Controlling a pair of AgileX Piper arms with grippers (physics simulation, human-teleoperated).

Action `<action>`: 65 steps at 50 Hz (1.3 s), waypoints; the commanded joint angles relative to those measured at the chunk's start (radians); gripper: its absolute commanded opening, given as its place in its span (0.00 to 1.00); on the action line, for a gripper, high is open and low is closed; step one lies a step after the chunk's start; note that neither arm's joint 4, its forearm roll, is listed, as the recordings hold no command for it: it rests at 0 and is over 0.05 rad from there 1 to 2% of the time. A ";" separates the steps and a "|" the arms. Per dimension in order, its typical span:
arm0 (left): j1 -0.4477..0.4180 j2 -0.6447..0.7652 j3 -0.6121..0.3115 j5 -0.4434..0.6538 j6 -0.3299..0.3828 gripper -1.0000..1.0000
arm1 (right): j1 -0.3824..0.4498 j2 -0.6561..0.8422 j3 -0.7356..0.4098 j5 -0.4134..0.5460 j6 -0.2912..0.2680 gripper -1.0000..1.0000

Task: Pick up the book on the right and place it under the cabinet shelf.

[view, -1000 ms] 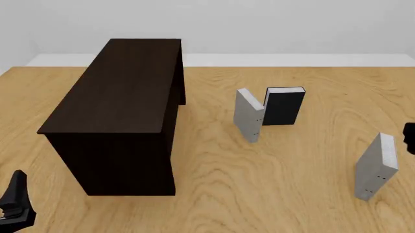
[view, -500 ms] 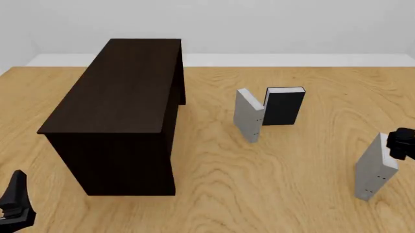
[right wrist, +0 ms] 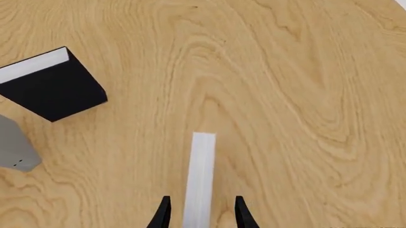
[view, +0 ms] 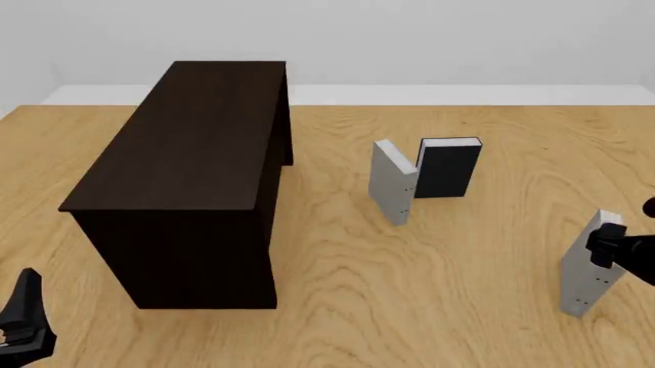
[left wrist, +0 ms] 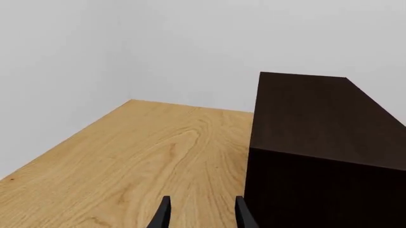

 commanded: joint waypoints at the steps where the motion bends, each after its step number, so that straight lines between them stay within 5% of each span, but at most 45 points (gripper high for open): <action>1: 0.000 0.000 -0.003 0.003 0.000 1.00 | -0.010 0.066 0.056 -0.094 0.011 1.00; 29: 0.000 0.000 0.002 -0.001 0.000 1.00 | -0.001 0.204 0.139 -0.269 0.047 1.00; 30: 0.000 0.000 0.002 -0.001 0.000 1.00 | -0.011 0.203 0.138 -0.267 0.037 0.00; 41: 0.000 0.000 0.001 -0.001 0.000 1.00 | -0.007 0.114 0.111 -0.186 0.035 0.00; 54: 0.000 0.000 -0.003 0.003 0.000 1.00 | 0.013 -0.113 0.032 0.021 0.034 0.00; 65: 0.000 0.000 -0.001 0.002 0.001 1.00 | 0.141 -0.288 0.016 0.113 0.148 0.00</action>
